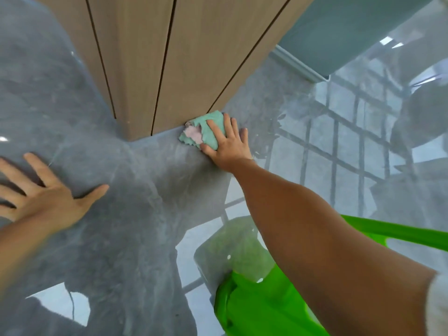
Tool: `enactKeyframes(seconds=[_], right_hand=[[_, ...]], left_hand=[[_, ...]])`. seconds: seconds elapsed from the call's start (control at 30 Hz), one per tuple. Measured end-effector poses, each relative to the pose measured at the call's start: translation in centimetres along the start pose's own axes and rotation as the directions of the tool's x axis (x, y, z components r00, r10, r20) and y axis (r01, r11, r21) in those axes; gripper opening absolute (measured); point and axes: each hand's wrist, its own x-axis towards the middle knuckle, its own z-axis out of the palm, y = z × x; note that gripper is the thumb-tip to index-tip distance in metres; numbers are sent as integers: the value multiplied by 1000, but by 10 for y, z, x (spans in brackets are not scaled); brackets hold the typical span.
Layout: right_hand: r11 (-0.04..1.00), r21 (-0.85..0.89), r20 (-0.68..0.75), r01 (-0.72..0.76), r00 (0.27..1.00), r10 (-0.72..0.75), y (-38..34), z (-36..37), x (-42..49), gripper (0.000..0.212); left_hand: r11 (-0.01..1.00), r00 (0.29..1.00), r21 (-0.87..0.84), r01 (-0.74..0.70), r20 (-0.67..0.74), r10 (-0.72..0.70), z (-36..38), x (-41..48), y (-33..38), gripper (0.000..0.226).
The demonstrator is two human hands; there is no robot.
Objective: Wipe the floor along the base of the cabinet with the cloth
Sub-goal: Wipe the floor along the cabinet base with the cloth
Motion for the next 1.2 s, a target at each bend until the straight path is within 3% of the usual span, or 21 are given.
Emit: enactKeyframes(seconds=[0.1, 0.17, 0.27, 0.37, 0.5, 0.53, 0.6, 0.67, 0.73, 0.8, 0.87, 0.97, 1.03, 1.13, 1.2], right_hand=[[976, 115, -9, -186, 982, 188, -39, 7, -11, 78], [959, 204, -16, -196, 979, 203, -83, 19, -29, 91], [967, 250, -8, 40, 999, -39, -152, 33, -60, 103], [959, 255, -24, 124, 992, -122, -186, 40, -78, 106], [945, 27, -54, 325, 945, -323, -124, 31, -57, 91], [959, -38, -34, 280, 959, -281, -96, 26, -49, 90], [997, -72, 2, 12, 1000, -12, -39, 11, -27, 95], [965, -25, 100, -261, 960, 262, 0, -11, -7, 102], [948, -36, 140, -315, 938, 317, 0, -24, 1, 109], [977, 22, 134, -214, 969, 209, -39, -20, -11, 115], [993, 114, 101, 33, 994, -44, -98, -1, -40, 115], [915, 197, 78, 353, 924, -373, -181, 28, -83, 112], [897, 193, 67, 397, 907, -416, -196, 33, -87, 104], [864, 104, 30, 493, 867, -498, -150, 25, -71, 92], [918, 72, 36, 389, 919, -392, -94, 15, -55, 91]], left_hand=[[1000, 998, -16, -12, 65, 13, -3, -2, -8, 142], [1000, 999, -5, -9, 37, 9, 0, 2, -10, 149], [998, 999, 54, 17, 36, -19, -6, 1, -3, 157], [996, 997, 91, 21, 68, -27, -11, 0, 1, 163], [995, 997, 100, 20, 68, -27, -8, 2, -2, 158], [995, 996, 101, 12, 84, -21, -9, 3, -3, 158], [997, 996, 77, 6, 86, -12, -11, 2, -4, 157], [997, 997, 78, -3, 78, -3, -8, 1, -7, 156], [997, 998, 80, -6, 56, 1, -5, 4, -7, 155], [998, 999, 62, -7, 45, 4, -5, 2, -5, 153], [998, 999, 66, -5, 44, 2, -4, 0, -4, 152], [995, 999, 96, 19, 36, -22, -2, 4, -5, 152], [994, 1000, 110, 19, 11, -20, 1, 4, -8, 149], [997, 1000, 71, -17, 21, 16, -1, 4, -14, 147], [997, 998, 64, -51, 40, 48, -3, 4, -19, 149]])
